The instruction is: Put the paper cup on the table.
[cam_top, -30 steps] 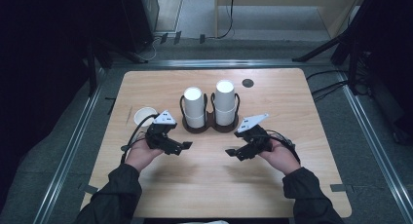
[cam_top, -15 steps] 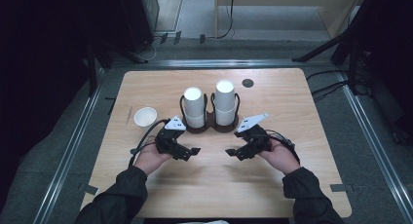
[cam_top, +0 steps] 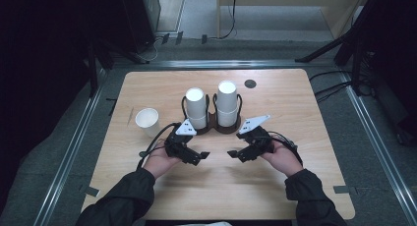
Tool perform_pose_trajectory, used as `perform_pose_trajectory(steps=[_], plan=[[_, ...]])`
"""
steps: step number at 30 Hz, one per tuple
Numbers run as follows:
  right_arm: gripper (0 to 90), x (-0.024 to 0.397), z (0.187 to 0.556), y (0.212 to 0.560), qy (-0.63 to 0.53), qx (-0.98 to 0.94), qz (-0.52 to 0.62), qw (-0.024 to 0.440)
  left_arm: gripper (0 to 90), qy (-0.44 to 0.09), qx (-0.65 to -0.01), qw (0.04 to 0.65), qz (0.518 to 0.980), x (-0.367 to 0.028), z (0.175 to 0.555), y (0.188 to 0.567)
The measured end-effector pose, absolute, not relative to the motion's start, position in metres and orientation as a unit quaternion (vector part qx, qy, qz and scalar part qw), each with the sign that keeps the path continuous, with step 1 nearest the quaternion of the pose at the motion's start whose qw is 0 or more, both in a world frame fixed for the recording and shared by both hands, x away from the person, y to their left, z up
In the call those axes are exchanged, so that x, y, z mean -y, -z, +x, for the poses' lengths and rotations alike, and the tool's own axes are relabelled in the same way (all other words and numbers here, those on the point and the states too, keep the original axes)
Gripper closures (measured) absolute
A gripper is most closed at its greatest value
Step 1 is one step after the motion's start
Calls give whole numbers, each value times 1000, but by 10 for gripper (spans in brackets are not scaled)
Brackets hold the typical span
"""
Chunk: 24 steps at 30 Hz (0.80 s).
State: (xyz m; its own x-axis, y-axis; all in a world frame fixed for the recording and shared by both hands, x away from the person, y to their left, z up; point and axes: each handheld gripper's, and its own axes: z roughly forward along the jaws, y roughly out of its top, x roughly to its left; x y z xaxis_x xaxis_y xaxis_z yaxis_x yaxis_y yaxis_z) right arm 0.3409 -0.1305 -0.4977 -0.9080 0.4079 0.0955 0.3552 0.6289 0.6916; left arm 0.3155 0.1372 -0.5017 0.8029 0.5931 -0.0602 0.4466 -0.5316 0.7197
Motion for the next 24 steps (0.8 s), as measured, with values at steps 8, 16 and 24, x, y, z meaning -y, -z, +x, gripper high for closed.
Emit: perform_pose_trajectory(steps=[8, 16, 24], plan=[[225, 128, 340, 497, -375, -903, 208, 35, 21, -91, -294, 382, 871, -129, 314, 503], [225, 126, 339, 497, -374, -904, 206, 34, 21, -93, -295, 387, 868, -127, 314, 502], [225, 121, 337, 498, -370, -907, 199, 33, 21, -96, -284, 385, 873, -126, 313, 501]])
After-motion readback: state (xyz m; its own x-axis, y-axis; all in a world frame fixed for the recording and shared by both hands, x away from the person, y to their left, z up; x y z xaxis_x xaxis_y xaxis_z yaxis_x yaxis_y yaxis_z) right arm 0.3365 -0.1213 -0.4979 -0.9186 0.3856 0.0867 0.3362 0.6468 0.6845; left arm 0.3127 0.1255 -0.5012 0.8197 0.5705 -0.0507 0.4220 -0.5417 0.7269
